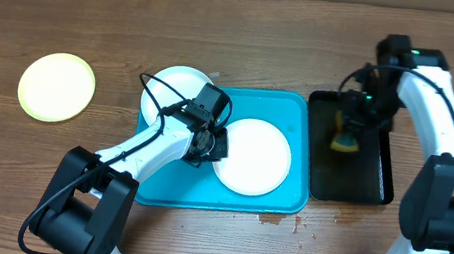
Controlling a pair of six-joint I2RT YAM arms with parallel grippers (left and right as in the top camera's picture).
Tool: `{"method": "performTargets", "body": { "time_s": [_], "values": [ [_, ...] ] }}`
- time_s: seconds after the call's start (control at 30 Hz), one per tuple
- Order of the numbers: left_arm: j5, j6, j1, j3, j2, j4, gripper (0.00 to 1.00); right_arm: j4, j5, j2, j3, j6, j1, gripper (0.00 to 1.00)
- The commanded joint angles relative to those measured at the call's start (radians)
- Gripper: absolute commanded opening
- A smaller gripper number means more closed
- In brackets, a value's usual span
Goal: Clean dirty plates on tray and stack at the side
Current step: 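Return the sponge to the black tray and release it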
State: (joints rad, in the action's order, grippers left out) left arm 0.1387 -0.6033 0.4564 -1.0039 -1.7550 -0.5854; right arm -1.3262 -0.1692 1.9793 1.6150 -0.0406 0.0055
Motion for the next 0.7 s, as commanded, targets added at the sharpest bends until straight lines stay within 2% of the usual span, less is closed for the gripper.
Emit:
{"method": "performTargets", "body": {
  "time_s": [0.0, 0.2, 0.23, 0.27, 0.3, 0.4, 0.5, 0.6, 0.67],
  "values": [
    [-0.015, 0.006, 0.002, 0.003, -0.008, 0.002, 0.18, 0.019, 0.113, -0.038, -0.052, 0.011, -0.021, 0.04],
    [-0.023, 0.021, 0.002, 0.003, -0.008, 0.008, 0.21, 0.132, 0.131, -0.038, -0.18, 0.007, -0.03, 0.04],
    [-0.023, 0.021, 0.002, 0.003, -0.008, 0.011, 0.22, 0.16, 0.131, -0.038, -0.2, 0.007, -0.029, 0.12],
    [-0.022, 0.021, 0.003, 0.003, -0.008, 0.014, 0.23, 0.179, 0.131, -0.038, -0.213, 0.006, -0.028, 0.26],
    [-0.023, 0.021, 0.002, 0.003, -0.008, 0.014, 0.24, 0.197, 0.13, -0.038, -0.224, 0.001, -0.028, 0.33],
    [-0.023, 0.025, 0.002, 0.003, -0.008, 0.014, 0.24, 0.219, 0.121, -0.038, -0.225, -0.019, -0.028, 0.42],
    [-0.023, 0.025, 0.003, 0.003, -0.008, 0.013, 0.25, 0.213, 0.031, -0.038, -0.177, -0.019, -0.042, 0.48],
    [-0.023, 0.025, 0.003, 0.003, -0.008, 0.007, 0.37, 0.19, -0.047, -0.039, -0.076, -0.035, -0.076, 0.51],
    [-0.023, 0.025, 0.003, 0.003, -0.008, 0.001, 0.41, 0.181, -0.044, -0.039, -0.014, -0.066, -0.108, 0.56]
  ]
}}
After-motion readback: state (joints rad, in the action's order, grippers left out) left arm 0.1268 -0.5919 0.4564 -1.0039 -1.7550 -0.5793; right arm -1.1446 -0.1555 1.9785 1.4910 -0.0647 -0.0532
